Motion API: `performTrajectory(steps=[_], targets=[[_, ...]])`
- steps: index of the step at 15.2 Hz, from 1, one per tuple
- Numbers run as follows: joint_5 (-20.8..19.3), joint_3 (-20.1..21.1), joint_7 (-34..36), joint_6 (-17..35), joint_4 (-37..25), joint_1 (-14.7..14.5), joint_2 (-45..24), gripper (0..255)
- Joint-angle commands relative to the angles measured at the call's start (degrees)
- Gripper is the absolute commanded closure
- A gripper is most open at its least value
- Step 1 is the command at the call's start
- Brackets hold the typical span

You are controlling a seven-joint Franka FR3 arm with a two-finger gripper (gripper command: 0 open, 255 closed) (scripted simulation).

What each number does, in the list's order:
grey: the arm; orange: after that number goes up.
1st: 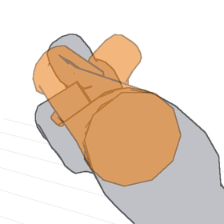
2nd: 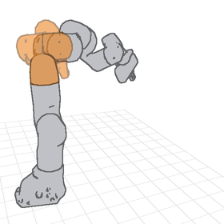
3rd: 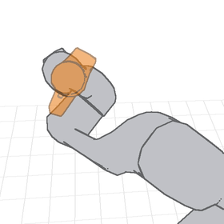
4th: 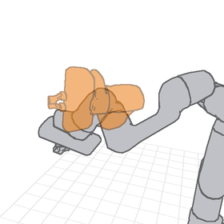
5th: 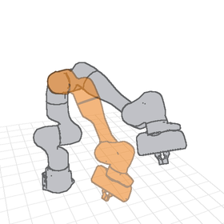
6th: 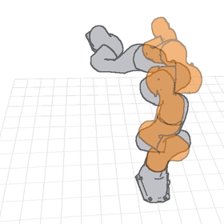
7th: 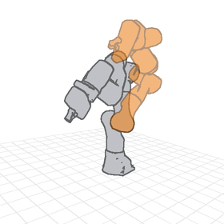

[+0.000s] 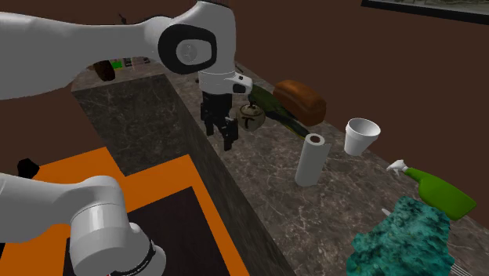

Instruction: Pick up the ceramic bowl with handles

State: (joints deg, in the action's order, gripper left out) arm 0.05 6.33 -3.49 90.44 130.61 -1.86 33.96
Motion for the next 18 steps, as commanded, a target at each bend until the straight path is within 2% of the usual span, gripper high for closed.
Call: performTrajectory(steps=[1,9,18], targets=[[1.01,1.35,1.52,2.4,-1.67,-0.52,-3.62,0],[2.65,6.03,6.91,9.0,-11.23,-2.08,-18.07,0],[0.64,10.19,13.24,12.5,-27.24,-4.48,-35.74,0]])
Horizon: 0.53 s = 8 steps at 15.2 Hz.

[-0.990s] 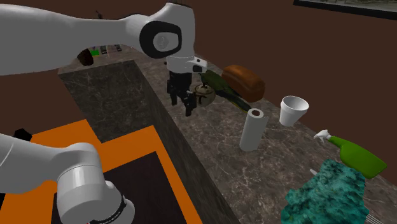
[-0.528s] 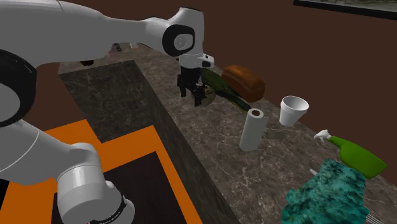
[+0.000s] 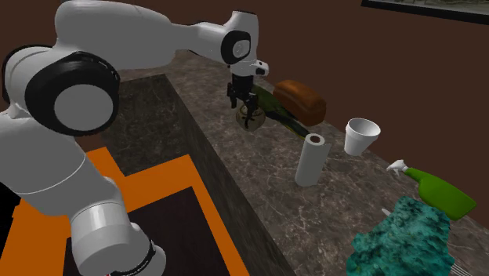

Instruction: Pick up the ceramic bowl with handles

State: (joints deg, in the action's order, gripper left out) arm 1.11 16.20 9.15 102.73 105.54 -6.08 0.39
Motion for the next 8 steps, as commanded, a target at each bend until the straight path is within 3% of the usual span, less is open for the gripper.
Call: performTrajectory(steps=[1,8], targets=[[-0.88,0.67,1.3,0.28,-4.36,-0.66,-4.24,0],[-4.83,2.17,5.72,-1.45,-22.91,-4.72,-19.88,0]])
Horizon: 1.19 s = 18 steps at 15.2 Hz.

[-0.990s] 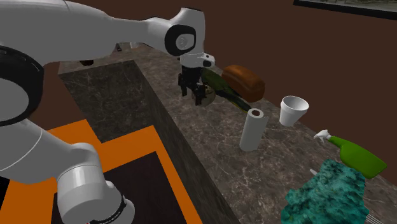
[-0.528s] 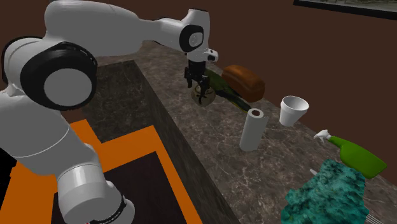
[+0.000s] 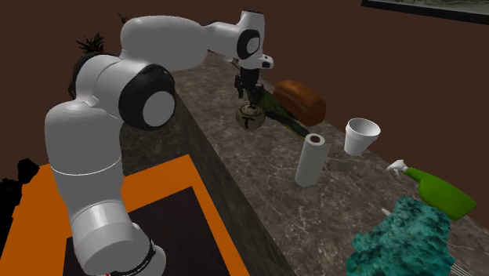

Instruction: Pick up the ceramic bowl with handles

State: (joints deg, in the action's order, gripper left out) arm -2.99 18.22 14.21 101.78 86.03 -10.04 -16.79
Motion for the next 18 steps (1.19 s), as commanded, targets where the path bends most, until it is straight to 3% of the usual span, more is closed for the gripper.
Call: performTrajectory(steps=[1,3,12,13,18], targets=[[-1.36,0.21,1.17,-1.16,-6.7,-1.56,-5.17,0],[-2.15,0.19,1.75,-2.18,-11.26,-2.72,-8.46,0],[-2.19,0.03,1.73,3.65,-5.4,-2.32,-8.46,0],[-2.21,0.02,1.73,3.66,-5.46,-2.33,-8.52,255],[-2.2,0.02,1.74,3.63,-5.47,-2.33,-8.5,255]])
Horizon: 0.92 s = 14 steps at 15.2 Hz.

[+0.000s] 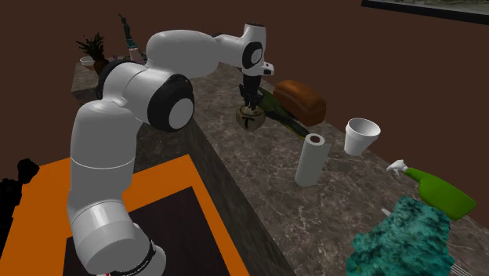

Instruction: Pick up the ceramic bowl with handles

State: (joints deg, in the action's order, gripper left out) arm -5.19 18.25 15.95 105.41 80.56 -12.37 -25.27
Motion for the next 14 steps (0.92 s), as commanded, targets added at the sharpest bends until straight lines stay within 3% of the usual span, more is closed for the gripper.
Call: performTrajectory(steps=[1,4,14], targets=[[0.0,0.0,0.0,0.01,0.01,0.0,-0.03,255],[0.01,0.0,-0.01,0.03,0.07,0.01,0.01,255],[0.02,0.16,0.02,-7.79,-7.99,-0.6,-0.19,255]])
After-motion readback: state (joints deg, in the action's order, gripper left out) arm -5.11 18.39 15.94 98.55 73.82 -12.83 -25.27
